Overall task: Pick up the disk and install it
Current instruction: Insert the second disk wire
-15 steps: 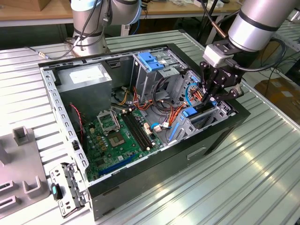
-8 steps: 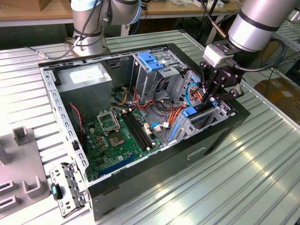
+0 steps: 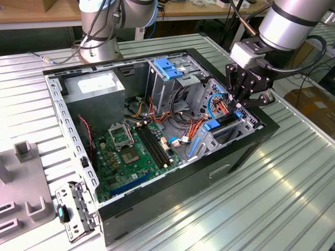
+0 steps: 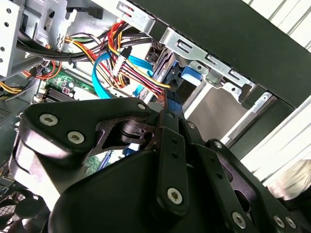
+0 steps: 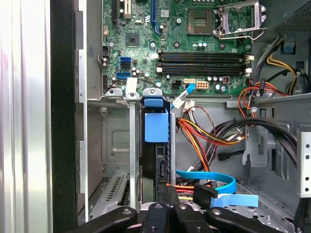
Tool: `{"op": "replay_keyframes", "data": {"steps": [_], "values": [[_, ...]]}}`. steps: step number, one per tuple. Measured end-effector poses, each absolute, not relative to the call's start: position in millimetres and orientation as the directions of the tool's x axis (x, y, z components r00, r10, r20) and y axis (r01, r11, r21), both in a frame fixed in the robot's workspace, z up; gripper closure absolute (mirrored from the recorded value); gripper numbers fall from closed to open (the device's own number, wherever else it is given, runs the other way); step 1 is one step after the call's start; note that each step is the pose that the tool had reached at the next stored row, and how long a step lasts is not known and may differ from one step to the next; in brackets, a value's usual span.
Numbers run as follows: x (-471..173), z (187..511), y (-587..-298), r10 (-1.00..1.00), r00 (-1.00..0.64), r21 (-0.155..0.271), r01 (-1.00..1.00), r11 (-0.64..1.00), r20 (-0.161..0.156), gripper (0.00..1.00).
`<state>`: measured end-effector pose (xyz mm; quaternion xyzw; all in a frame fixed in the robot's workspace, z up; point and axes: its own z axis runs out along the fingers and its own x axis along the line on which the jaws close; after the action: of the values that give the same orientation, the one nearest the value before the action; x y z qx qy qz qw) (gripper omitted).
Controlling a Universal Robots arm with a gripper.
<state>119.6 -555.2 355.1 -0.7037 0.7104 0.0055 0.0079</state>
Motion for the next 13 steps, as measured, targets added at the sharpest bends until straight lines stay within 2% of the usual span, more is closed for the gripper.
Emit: {"op": "replay_keyframes", "data": {"steps": [13], "values": [[119.6, 357.2, -555.2, -1.0, -0.009, -0.003, -1.0, 0.009, -0.02, 0.89]]}}
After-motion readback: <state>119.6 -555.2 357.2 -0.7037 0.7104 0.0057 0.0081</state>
